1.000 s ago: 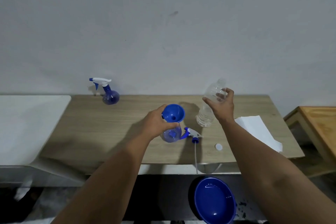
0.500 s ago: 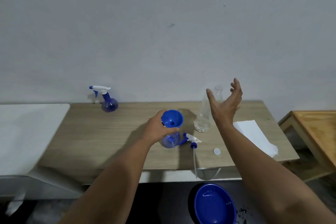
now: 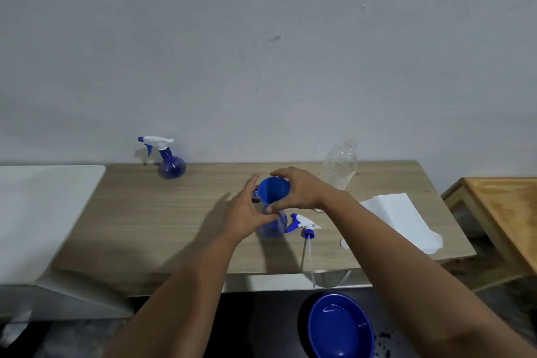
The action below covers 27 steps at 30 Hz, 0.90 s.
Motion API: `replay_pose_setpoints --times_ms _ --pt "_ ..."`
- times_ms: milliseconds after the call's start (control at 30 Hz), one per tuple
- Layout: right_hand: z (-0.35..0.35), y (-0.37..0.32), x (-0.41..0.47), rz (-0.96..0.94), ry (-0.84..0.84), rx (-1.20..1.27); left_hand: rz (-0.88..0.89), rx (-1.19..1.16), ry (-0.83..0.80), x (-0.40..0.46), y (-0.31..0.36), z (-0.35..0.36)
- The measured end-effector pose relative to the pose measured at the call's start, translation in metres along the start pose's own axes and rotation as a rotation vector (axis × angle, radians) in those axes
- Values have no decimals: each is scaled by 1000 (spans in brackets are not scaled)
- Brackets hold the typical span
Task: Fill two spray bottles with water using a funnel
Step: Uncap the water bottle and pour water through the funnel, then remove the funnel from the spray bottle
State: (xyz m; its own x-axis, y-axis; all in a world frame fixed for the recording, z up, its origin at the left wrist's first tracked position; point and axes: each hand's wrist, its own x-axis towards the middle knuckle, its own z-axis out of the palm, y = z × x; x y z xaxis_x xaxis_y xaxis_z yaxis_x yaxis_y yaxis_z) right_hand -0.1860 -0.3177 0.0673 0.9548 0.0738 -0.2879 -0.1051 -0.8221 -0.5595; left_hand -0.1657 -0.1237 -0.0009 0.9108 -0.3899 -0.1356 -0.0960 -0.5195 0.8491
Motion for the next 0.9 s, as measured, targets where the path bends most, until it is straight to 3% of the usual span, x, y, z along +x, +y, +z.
replay_pose_setpoints --times_ms 200,400,667,900 --pt "-6 -27 18 19 -112 -312 -89 -32 -32 11 -22 9" --pt "-17 -51 28 62 -235 -468 -203 -99 -76 34 -32 21" --pt "-61 -35 14 275 48 -141 -177 -114 -162 38 -38 30" --pt "5 24 29 367 233 317 -115 -145 -189 38 -42 28"
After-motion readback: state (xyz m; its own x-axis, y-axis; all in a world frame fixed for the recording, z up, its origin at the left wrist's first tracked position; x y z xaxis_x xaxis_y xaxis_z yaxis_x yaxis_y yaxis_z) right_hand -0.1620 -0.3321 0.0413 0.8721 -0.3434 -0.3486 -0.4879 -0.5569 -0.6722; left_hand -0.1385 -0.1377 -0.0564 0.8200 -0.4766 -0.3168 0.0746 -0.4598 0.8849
